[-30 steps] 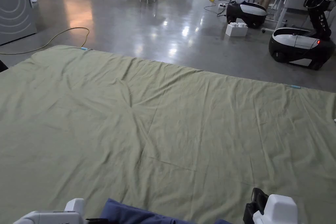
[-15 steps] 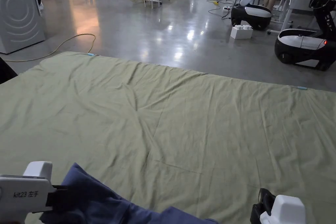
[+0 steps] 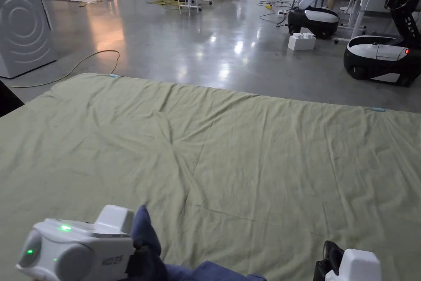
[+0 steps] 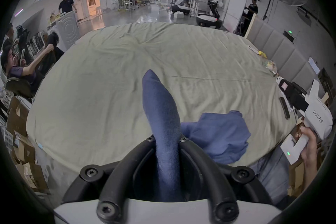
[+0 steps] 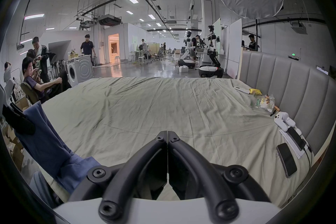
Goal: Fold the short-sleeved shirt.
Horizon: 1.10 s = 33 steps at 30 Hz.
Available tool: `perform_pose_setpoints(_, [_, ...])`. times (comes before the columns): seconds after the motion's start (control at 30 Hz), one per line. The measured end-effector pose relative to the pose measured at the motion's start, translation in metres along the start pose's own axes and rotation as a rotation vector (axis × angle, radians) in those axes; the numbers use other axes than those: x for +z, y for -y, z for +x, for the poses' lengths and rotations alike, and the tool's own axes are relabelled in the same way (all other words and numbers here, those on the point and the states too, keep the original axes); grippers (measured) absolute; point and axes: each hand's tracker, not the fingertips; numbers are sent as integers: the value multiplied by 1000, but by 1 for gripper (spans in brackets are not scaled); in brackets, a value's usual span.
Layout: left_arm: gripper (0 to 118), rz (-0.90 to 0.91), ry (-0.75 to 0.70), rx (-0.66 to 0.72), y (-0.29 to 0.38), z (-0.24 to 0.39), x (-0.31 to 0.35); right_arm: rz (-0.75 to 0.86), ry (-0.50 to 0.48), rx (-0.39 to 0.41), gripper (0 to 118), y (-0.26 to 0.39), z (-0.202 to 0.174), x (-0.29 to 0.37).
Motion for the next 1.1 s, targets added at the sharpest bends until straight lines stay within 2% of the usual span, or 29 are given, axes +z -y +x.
perform_pose_setpoints(0.23, [14, -36, 48, -55, 6, 65, -26, -6, 23, -17, 1, 3, 10, 3])
perform_pose_setpoints(0.47, [14, -109, 33, -109, 27, 124, -70, -16, 40, -26, 1, 7, 18, 5])
perform_pose_setpoints(0.8, [16, -132, 29, -102, 39, 157, -91, -32, 40, -28, 1, 13, 18, 4])
perform_pose_setpoints(0.83, [17, -133, 29, -102, 40, 156, -92, -32, 39, -27, 1, 14, 18, 4])
perform_pose_setpoints(0.87, [25, -133, 38, -102, 40, 154, -91, -34, 41, -26, 1, 14, 18, 4])
perform_pose_setpoints(0.9, [33, -131, 63, -92, 39, 151, -88, -35, 41, -27, 1, 15, 18, 4])
perform_pose_setpoints(0.97, [40, -125, 155, -39, 35, 142, -78, -37, 39, -30, 1, 15, 18, 5])
perform_pose_setpoints(1.03, [58, -111, 219, 5, 30, 133, -65, -39, 41, -27, 1, 15, 19, 5])
perform_pose_setpoints(1.1, [59, -102, 280, 39, 24, 124, -52, -39, 41, -32, 1, 15, 20, 5])
